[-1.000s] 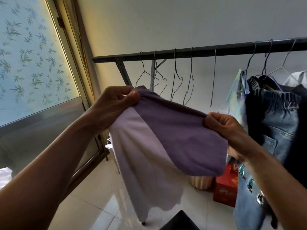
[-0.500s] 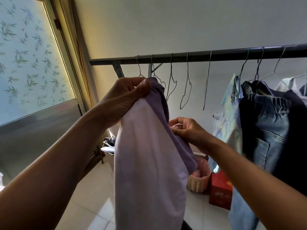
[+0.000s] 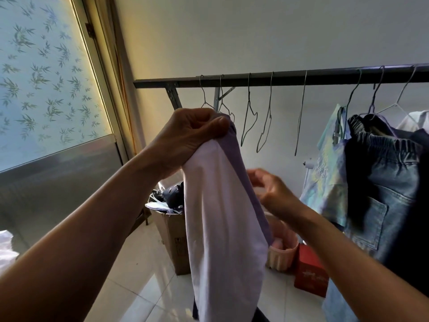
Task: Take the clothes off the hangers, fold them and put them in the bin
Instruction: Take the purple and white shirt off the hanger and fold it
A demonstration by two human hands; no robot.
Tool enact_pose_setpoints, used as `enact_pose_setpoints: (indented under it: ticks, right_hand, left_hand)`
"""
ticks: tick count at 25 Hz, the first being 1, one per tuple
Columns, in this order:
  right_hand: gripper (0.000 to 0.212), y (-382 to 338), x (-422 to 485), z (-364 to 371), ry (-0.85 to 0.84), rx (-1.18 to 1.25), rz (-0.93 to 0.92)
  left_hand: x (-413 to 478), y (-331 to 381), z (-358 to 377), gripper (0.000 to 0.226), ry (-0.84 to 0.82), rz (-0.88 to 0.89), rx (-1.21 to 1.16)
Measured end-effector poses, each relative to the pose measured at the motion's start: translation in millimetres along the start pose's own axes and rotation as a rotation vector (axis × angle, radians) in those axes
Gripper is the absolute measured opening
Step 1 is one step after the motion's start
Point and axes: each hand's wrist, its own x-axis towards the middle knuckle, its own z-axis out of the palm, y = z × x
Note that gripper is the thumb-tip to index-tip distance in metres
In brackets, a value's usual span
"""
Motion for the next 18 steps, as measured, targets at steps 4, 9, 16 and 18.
enact_pose_setpoints:
  ticks: [4, 9, 16, 18]
  right_hand:
    - [0.058, -28, -27, -3, 0.038, 0.156, -0.203]
    - [0.021, -37, -29, 2, -0.047, 0.088, -0.093]
    - [0.020, -47, -22, -5, -0.030, 0.142, -0.014]
    - [0.022, -50, -18, -5, -0.017, 0.122, -0.007]
  left_hand:
    - [6, -3, -1, 0.017, 0.123, 0.007, 0.133]
    - [14, -3, -5, 0.023, 0.116, 0.001, 0.288]
    - [-12, -45, -10, 0.024, 0.460, -0.223, 0.101]
    - [-42, -63, 22, 0.039, 0.416, -0.455, -0.250]
